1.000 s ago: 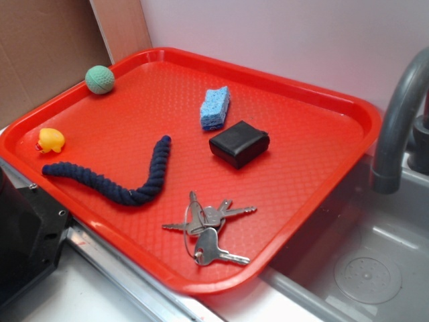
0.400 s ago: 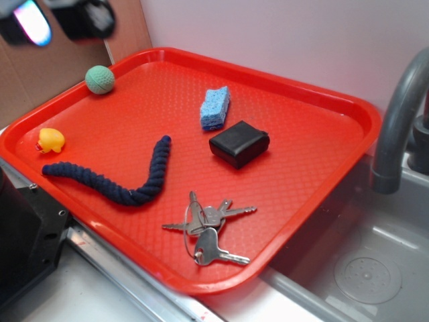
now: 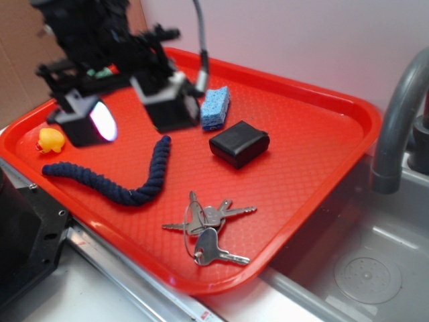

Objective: Grab the silver keys.

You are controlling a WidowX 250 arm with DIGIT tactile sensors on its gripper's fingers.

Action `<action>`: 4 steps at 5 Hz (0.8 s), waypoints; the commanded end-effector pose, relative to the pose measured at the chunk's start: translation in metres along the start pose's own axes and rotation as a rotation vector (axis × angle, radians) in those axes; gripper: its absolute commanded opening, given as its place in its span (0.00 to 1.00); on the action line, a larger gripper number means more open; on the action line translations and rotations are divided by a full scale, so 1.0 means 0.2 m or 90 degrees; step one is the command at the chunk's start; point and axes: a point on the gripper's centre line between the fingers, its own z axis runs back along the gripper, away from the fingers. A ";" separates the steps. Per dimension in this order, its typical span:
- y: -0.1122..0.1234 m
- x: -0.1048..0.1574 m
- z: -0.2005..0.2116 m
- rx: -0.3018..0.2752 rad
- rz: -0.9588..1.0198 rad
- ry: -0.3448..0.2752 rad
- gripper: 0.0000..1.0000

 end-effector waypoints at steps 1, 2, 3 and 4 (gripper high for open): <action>-0.04 0.01 -0.26 0.065 0.017 0.031 1.00; -0.09 -0.03 -0.30 0.058 0.001 0.041 1.00; -0.16 -0.07 -0.36 0.079 -0.007 0.099 0.89; -0.16 -0.08 -0.39 0.114 -0.004 0.157 0.00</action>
